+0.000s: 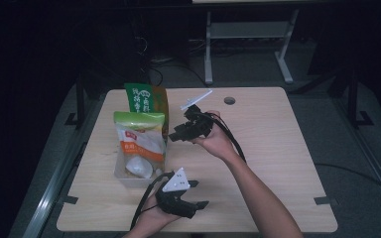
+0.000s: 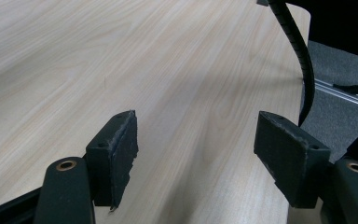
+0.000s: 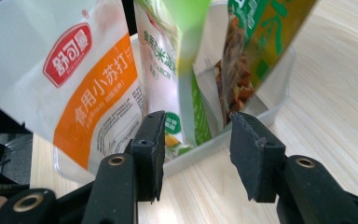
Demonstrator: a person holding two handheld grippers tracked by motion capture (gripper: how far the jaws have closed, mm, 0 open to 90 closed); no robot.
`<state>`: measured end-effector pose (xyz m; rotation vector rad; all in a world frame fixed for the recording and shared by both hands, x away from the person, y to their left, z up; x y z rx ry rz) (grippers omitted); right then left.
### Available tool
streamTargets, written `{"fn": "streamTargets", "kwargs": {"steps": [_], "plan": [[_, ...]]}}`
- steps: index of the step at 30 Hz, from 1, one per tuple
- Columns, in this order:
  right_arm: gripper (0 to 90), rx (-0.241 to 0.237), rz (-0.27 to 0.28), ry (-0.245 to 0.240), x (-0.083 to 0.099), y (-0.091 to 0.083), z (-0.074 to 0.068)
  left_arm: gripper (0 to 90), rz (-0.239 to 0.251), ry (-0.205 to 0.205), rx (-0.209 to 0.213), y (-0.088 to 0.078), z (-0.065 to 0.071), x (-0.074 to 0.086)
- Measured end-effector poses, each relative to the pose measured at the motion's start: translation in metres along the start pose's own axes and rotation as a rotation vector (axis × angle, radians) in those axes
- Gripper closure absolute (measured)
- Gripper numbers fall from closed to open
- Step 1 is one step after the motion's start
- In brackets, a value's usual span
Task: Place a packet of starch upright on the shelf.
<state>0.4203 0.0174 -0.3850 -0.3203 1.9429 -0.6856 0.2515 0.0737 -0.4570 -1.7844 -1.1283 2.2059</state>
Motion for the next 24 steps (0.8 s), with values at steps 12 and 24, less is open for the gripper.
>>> {"fn": "streamTargets", "kwargs": {"steps": [12,24], "plan": [[49.3,0.005,0.011,0.033,0.015,-0.02,0.004,29.6,0.004,0.002,-0.009,-0.001,-0.003,0.0],[46.1,0.025,0.024,0.053,0.031,-0.041,0.006,29.4,0.004,0.001,-0.021,-0.001,-0.005,0.0]]}}
Point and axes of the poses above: each handheld gripper's, and its own axes: y roughly forward along the jaws, x roughly out of its underside, z roughly to its right, the point moved 5 cm from there along y, roughly forward along the jaws, and after that the axes turned 6 degrees about -x, right-handed, at the moved point
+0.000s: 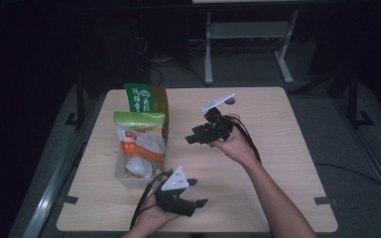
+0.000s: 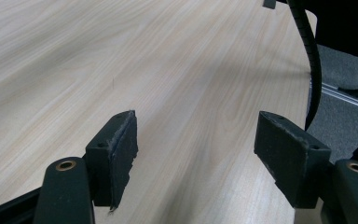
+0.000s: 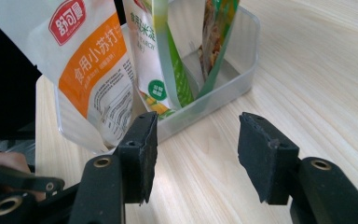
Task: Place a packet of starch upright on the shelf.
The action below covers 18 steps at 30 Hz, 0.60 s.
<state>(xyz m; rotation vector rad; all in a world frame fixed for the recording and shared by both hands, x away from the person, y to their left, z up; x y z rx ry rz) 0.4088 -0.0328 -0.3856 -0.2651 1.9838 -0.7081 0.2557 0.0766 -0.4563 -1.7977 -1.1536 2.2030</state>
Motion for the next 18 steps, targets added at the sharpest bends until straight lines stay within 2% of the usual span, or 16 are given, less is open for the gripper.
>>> {"fn": "streamTargets", "kwargs": {"steps": [7,12,14,15,18], "plan": [[44.6,-0.003,0.003,0.022,0.01,-0.01,0.002,29.1,0.001,-0.008,-0.002,0.002,-0.001,0.0],[43.1,0.007,0.006,0.035,0.018,-0.019,0.003,28.9,0.001,-0.011,-0.005,0.001,-0.001,0.0],[42.6,0.013,0.005,0.039,0.022,-0.022,0.003,28.8,0.001,0.002,-0.008,0.001,-0.003,0.0],[42.4,0.015,0.007,0.041,0.023,-0.024,0.004,28.8,-0.001,-0.009,-0.005,0.001,-0.002,0.0],[42.0,0.018,0.012,0.05,0.026,-0.029,0.004,28.7,-0.005,-0.006,-0.006,0.001,-0.002,0.0]]}}
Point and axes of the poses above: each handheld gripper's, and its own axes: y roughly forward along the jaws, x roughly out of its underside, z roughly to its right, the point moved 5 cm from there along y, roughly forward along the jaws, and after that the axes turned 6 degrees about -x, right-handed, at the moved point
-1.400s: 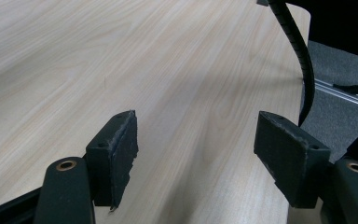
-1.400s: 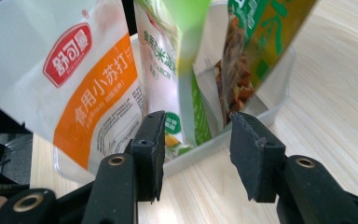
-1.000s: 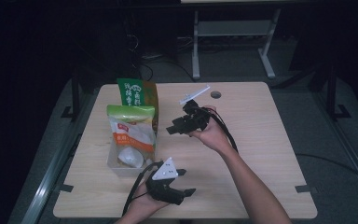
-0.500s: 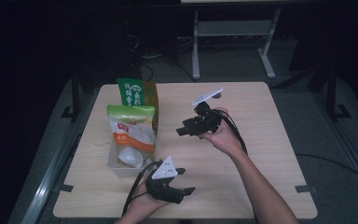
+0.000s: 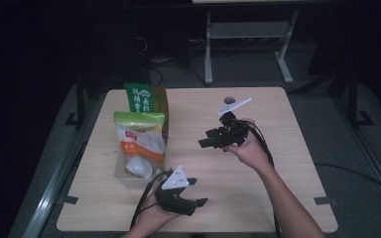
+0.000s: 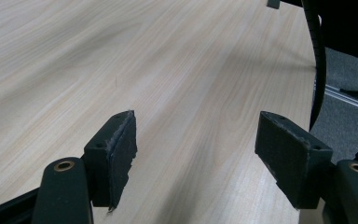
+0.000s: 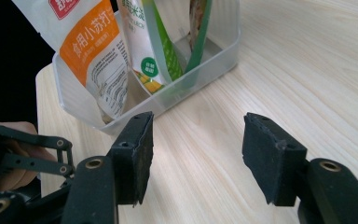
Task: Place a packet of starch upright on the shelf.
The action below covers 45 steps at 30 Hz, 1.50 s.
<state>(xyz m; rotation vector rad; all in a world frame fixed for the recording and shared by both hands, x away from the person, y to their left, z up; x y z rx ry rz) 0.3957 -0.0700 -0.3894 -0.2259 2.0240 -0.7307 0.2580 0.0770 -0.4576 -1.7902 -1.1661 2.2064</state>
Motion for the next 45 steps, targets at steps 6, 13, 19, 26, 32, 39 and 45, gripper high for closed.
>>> {"fn": "streamTargets", "kwargs": {"steps": [6,13,19,26,32,39,45], "plan": [[40.4,0.006,0.002,0.009,0.007,-0.007,0.001,28.6,0.0,0.0,-0.002,0.0,-0.001,0.0],[39.5,0.011,0.006,0.023,0.019,-0.015,0.001,28.5,0.006,-0.006,-0.003,0.0,0.0,0.0],[38.8,0.012,0.007,0.039,0.032,-0.022,0.002,28.5,0.007,-0.011,-0.008,0.001,-0.001,0.001],[38.4,0.021,0.016,0.068,0.05,-0.033,0.006,28.5,-0.008,0.002,-0.003,0.001,-0.001,0.002],[38.2,0.028,0.028,0.086,0.06,-0.042,0.009,28.5,-0.005,-0.002,-0.005,0.001,-0.001,0.001],[37.9,0.035,0.04,0.099,0.072,-0.049,0.01,28.4,-0.002,-0.005,-0.006,0.002,0.0,0.002],[37.8,0.026,0.056,0.111,0.084,-0.052,0.009,28.4,0.002,-0.017,-0.003,0.004,0.0,0.002]]}}
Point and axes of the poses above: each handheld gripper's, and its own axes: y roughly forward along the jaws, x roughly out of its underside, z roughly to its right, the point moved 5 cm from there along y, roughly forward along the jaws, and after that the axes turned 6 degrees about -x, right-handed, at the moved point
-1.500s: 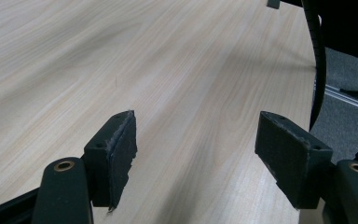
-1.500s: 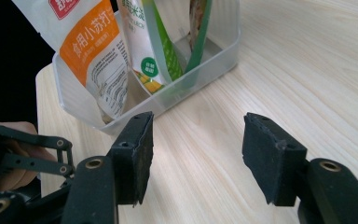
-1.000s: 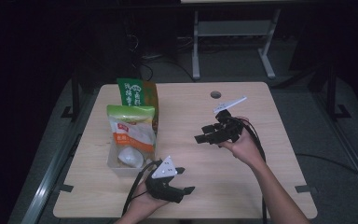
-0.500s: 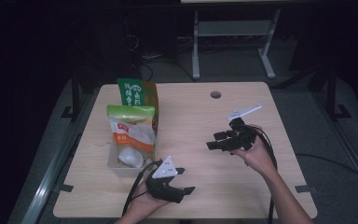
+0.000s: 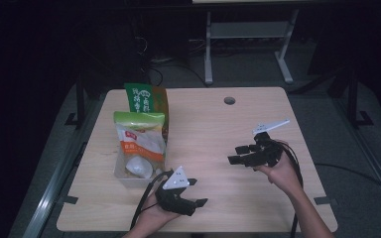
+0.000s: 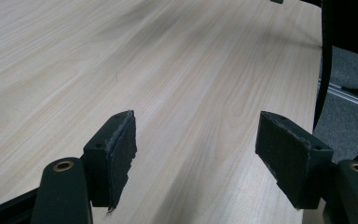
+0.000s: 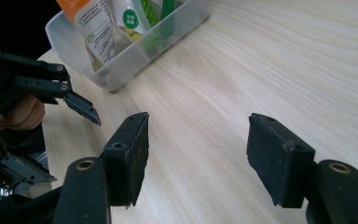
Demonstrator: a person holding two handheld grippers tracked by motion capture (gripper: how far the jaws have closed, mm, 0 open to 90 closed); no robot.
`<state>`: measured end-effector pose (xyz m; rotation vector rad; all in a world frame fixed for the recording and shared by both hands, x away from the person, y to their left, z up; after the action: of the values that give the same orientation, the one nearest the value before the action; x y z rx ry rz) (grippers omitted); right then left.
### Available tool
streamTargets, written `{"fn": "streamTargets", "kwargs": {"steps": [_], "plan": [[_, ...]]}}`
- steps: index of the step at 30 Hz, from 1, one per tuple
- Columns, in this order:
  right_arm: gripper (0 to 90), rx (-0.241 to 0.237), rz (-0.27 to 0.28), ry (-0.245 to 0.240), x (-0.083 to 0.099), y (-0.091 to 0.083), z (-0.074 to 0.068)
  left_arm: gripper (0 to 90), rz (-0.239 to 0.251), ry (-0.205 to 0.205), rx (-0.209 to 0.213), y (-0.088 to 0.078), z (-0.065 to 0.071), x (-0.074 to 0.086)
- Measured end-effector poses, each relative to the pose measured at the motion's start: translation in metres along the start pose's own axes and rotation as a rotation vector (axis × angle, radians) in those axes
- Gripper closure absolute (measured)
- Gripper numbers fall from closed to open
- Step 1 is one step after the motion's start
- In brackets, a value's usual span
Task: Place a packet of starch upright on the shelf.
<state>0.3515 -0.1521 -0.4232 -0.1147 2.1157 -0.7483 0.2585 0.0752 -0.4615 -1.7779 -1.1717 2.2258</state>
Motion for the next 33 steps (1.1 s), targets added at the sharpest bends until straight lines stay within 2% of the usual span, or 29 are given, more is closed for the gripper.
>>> {"fn": "streamTargets", "kwargs": {"steps": [18,23,33], "plan": [[37.5,0.004,0.019,0.049,0.038,-0.011,0.007,27.6,-0.006,0.0,-0.002,-0.001,-0.001,0.001],[37.3,0.009,0.032,0.065,0.051,-0.017,0.01,27.6,-0.005,-0.005,-0.002,-0.001,-0.001,0.001],[36.1,0.024,0.062,0.087,0.072,-0.032,0.008,27.7,-0.009,-0.005,-0.001,-0.001,-0.001,0.001]]}}
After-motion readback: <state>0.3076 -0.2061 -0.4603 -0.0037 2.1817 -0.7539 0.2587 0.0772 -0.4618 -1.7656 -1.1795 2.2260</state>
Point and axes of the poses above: each handheld gripper's, and its own axes: y roughly forward along the jaws, x roughly out of its underside, z roughly to its right, the point moved 5 cm from there along y, roughly forward along the jaws, and after that the axes turned 6 degrees about -x, right-handed, at the moved point
